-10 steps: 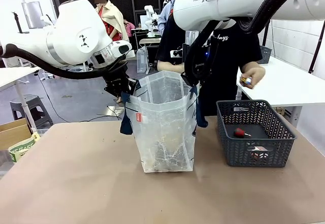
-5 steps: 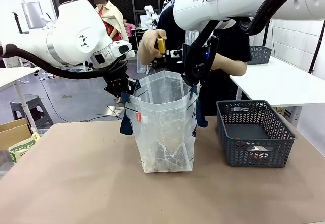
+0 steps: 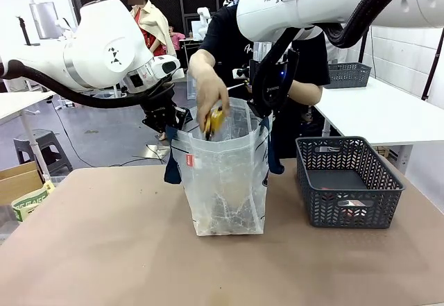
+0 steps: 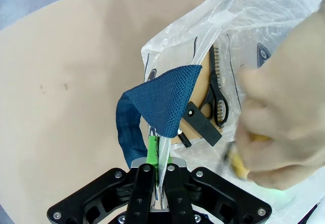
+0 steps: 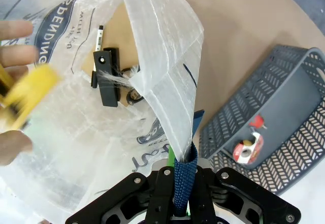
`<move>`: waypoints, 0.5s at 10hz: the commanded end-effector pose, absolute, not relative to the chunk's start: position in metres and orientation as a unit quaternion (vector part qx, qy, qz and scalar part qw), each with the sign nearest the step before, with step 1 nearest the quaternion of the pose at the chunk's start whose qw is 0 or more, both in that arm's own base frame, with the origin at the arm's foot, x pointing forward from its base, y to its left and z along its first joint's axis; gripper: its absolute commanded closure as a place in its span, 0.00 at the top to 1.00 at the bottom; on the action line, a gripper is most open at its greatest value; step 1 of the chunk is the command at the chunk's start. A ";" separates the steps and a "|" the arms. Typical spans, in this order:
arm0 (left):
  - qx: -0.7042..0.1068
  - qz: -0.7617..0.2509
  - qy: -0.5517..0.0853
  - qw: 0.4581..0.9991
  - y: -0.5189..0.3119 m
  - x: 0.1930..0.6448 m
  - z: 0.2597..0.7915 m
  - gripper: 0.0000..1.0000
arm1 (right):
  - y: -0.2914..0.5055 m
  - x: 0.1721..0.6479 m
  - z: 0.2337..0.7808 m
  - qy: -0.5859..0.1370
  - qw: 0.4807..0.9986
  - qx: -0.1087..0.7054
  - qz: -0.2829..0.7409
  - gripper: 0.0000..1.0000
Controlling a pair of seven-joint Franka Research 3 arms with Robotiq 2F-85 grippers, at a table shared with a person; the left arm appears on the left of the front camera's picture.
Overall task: Transfer purchased items from the store into the shopping bag.
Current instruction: Move the Reusable shopping bag to the right side of the table.
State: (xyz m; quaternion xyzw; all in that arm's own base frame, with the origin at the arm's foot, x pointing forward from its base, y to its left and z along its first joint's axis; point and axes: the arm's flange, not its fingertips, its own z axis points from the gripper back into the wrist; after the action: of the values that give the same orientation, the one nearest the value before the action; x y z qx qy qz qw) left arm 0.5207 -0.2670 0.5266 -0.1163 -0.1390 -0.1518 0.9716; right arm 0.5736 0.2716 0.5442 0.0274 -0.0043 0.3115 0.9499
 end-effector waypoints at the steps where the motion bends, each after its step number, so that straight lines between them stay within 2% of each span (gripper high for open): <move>1: -0.117 -0.150 -0.140 0.972 -0.265 0.521 0.527 0.00 | 0.271 0.574 0.545 -0.006 0.950 0.025 0.311 0.00; 5: -0.117 -0.150 -0.140 0.972 -0.265 0.521 0.527 0.00 | 0.271 0.574 0.545 -0.006 0.950 0.025 0.311 0.00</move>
State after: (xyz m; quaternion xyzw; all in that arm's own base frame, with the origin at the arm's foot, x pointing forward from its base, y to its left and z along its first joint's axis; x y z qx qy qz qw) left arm 0.5207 -0.2671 0.5266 -0.1163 -0.1390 -0.1519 0.9716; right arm 0.5736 0.2716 0.5441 0.0274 -0.0043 0.3115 0.9498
